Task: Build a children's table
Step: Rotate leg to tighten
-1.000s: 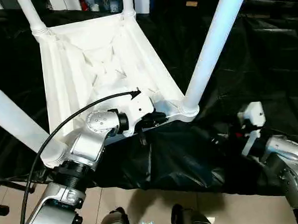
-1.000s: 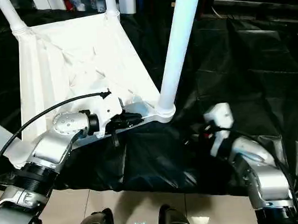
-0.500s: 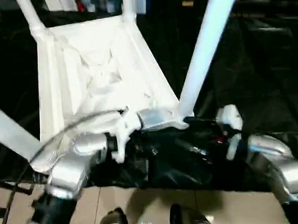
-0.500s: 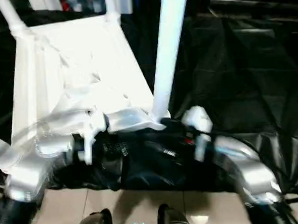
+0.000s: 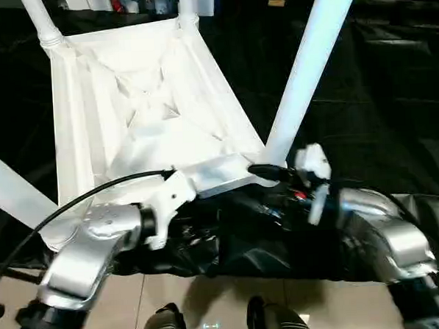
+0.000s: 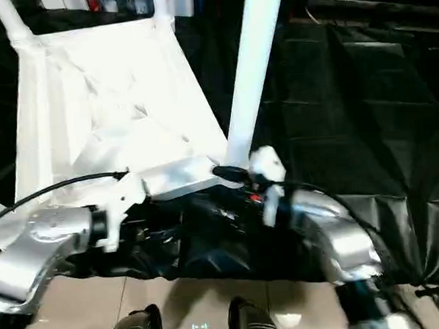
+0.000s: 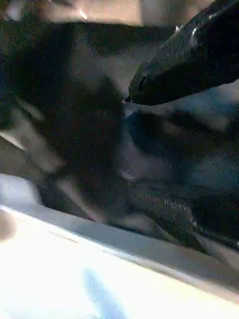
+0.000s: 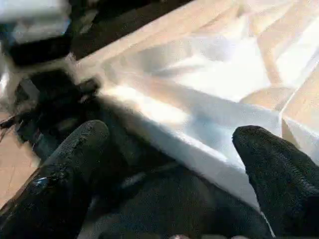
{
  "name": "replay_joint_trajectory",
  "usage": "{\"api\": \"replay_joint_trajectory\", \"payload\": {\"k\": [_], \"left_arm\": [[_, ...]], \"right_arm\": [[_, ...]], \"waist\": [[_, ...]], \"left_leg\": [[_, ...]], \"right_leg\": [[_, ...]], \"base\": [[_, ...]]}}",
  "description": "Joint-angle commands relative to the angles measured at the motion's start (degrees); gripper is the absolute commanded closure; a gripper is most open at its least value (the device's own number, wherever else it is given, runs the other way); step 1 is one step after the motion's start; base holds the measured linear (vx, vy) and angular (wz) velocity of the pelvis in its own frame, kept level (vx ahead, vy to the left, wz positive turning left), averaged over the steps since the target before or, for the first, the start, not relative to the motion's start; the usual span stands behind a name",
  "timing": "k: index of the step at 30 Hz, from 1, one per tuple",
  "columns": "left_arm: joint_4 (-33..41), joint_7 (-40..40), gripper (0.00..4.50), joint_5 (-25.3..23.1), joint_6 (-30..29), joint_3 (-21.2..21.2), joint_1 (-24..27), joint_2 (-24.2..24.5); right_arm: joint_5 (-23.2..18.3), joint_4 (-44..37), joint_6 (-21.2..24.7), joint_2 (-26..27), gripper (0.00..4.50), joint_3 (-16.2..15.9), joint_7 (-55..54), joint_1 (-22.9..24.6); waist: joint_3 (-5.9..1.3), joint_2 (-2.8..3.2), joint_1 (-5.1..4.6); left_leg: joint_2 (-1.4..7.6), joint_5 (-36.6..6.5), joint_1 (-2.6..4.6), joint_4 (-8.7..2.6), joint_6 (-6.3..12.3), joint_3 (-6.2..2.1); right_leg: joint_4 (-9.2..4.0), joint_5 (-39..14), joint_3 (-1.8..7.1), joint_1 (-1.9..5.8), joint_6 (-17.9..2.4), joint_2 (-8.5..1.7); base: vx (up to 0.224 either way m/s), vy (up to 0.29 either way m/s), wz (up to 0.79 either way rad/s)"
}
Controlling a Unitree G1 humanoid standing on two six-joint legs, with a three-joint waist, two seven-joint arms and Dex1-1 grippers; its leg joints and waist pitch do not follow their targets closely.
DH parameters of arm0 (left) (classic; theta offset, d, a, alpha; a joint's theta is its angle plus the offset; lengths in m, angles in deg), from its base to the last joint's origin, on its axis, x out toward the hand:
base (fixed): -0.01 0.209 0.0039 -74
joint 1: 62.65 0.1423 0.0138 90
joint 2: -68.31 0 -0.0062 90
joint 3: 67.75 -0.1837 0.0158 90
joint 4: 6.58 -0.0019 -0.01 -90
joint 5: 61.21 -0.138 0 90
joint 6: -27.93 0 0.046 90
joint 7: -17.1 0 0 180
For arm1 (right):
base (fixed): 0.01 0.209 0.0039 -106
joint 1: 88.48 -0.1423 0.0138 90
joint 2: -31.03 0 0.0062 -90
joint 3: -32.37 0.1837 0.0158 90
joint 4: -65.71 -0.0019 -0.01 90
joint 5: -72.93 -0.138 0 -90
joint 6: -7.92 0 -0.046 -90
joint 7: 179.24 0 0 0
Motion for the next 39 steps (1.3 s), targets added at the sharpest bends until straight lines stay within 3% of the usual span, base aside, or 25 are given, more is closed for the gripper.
{"api": "replay_joint_trajectory", "payload": {"k": [1, 5, 9, 16, 22, 23, 25, 26, 29, 30, 31, 32, 34, 36, 37, 39], "left_arm": [[1.3, -0.7, 1.42, -0.9, -0.4, 0.5, 0.6, 0.8], [-0.7, -4.2, 1.17, -2.9, -0.3, 2.9, -0.1, 3.0], [-1.7, -5.3, 0.79, -2.8, 0.4, 3.9, -1.5, 3.6], [-4.1, -9.0, 0.09, -4.1, 2.5, 4.8, -3.3, 3.2], [-2.4, -11.1, 0.04, -1.3, 6.2, 6.4, -2.3, -0.7], [-0.7, -10.6, 0.04, 0.8, 6.1, 7.0, -1.1, -1.7], [0.4, -10.2, 0.04, 2.4, 5.9, 7.6, -0.2, -2.4], [2.4, -9.5, 0.04, 5.6, 5.7, 8.9, 1.9, -3.6], [3.3, -8.8, 0.04, 8.2, 6.5, 10.8, 4.8, -3.9], [4.1, -7.7, 0.04, 9.4, 6.4, 12.1, 7.1, -3.1], [4.4, -7.4, 0.04, 9.7, 6.4, 12.4, 7.8, -2.8], [5.5, -6.4, 0.04, 10.6, 6.3, 13.5, 9.8, -1.8], [7.7, -3.9, 0.04, 13.0, 5.1, 15.8, 13.3, 0.0], [7.7, -3.9, 0.04, 13.0, 5.1, 15.8, 13.3, 0.0], [9.9, -0.9, 0.04, 15.9, 3.6, 18.1, 17.1, 2.8], [10.6, 1.7, 0.04, 17.7, 3.1, 20.0, 20.2, 5.3]], "right_arm": [[0.9, 0.9, -0.7, -0.1, 0.0, 0.8, -1.6, -0.3], [3.0, 7.6, -3.3, 5.4, 0.0, 4.8, -13.1, -4.5], [2.2, 11.0, -3.8, 8.7, 0.0, 7.0, -18.4, -7.0], [3.9, 15.1, -6.7, 12.2, 0.0, 6.4, -22.2, -10.1], [5.6, 21.5, -9.7, 12.7, 0.0, 9.1, -27.4, -13.4], [5.4, 20.9, -9.5, 12.6, 0.0, 9.1, -27.0, -13.1], [5.3, 20.4, -9.3, 12.5, 0.0, 8.9, -26.4, -12.7], [5.2, 19.1, -9.1, 12.3, 0.0, 8.4, -25.0, -11.8], [5.1, 16.2, -8.7, 11.6, 0.0, 6.8, -22.6, -9.4], [4.7, 13.4, -8.2, 10.9, 0.0, 5.8, -21.2, -7.2], [4.6, 12.7, -8.0, 10.8, 0.0, 5.5, -20.9, -6.6], [4.4, 10.2, -7.4, 10.2, 0.0, 4.8, -19.9, -4.6], [3.7, 6.0, -6.1, 9.0, 0.0, 3.9, -18.4, -1.1], [3.7, 6.0, -6.1, 9.0, 0.0, 3.9, -18.4, -1.1], [3.4, 2.5, -5.1, 7.6, 0.0, 3.4, -17.0, 2.0], [3.1, 0.1, -4.3, 6.3, 0.0, 3.4, -15.9, 4.0]], "waist": [[-4.3, 0.46, 0.16], [-4.56, 0.62, 0.36], [-4.73, 0.97, 0.45], [-5.14, 1.05, 0.54], [-5.28, 1.4, 0.91], [-5.38, 1.7, 1.08], [-5.44, 1.33, 0.91], [-5.52, 1.46, 0.98], [-5.64, 2.15, 1.24], [-5.45, 2.03, 1.21], [-5.42, 2.58, 1.32], [-5.41, 2.31, 1.28], [-5.22, 2.73, 1.31], [-5.05, 2.66, 1.32], [-4.98, 3.11, 1.49], [-4.48, 3.62, 1.79]], "left_leg": [[2.14, -4.3, 1.0, -3.4, 5.54, -0.96], [2.15, -5.7, 1.14, -3.53, 3.55, -0.96], [1.97, -6.7, 1.28, -3.65, 1.88, -0.91], [1.79, -5.4, 0.91, -3.44, 1.98, -0.97], [1.81, -6.0, 1.06, -3.31, 1.23, -0.85], [1.82, -5.4, 0.99, -3.25, 1.76, -0.93], [1.82, -4.6, 0.71, -3.21, 2.06, -0.89], [1.73, -4.3, 0.77, -3.1, 2.61, -0.85], [1.8, -6.0, 0.77, -3.12, 2.91, -0.93], [1.83, -7.0, 0.81, -3.24, 2.78, -0.9], [1.84, -7.8, 0.7, -3.3, 2.51, -1.07], [1.91, -8.6, 0.78, -3.39, 2.38, -1.04], [1.97, -11.4, 0.87, -3.62, 1.75, -1.15], [1.98, -12.8, 0.91, -3.79, 1.64, -1.14], [1.93, -14.2, 1.1, -3.88, 1.16, -1.24], [2.07, -16.1, 0.83, -4.32, 0.56, -1.5]], "right_leg": [[-2.94, -6.1, 2.74, 3.35, -15.5, -3.47], [-2.99, -8.0, 2.78, 3.31, -15.4, -3.59], [-3.1, -9.2, 2.84, 3.26, -14.7, -3.45], [-2.45, -5.3, 2.8, 3.57, -15.0, -3.35], [-2.36, -4.2, 2.88, 3.56, -15.9, -3.38], [-2.0, -2.0, 2.79, 3.64, -16.1, -3.2], [-1.83, 0.0, 2.76, 3.87, -16.7, -3.17], [-1.71, 0.9, 2.75, 3.8, -17.0, -3.06], [-1.97, 0.0, 2.66, 3.92, -16.9, -3.07], [-2.3, -1.2, 2.58, 3.84, -16.7, -2.96], [-2.28, -2.1, 2.55, 3.93, -16.6, -3.08], [-2.54, -3.0, 2.52, 3.96, -16.2, -3.07], [-2.98, -6.7, 2.56, 3.83, -15.5, -3.03], [-3.33, -9.5, 2.59, 3.67, -15.1, -3.03], [-3.58, -13.0, 2.62, 3.52, -14.6, -3.18], [-3.84, -16.8, 2.63, 3.44, -12.8, -3.2]], "base": [[0.0, 0.0, 0.0], [0.0, 0.0, 0.0], [0.0, 0.0, 0.0], [0.0, 0.0, 0.0], [0.0, 0.0, 0.0], [0.0, 0.0, 0.0], [0.0, 0.0, 0.0], [0.0, 0.0, 0.0], [0.0, 0.0, 0.0], [0.0, 0.0, 0.0], [0.0, 0.0, 0.0], [0.0, 0.0, 0.0], [0.0, 0.0, 0.0], [0.0, 0.0, 0.0], [0.0, 0.0, 0.0], [0.0, 0.0, 0.0]]}}
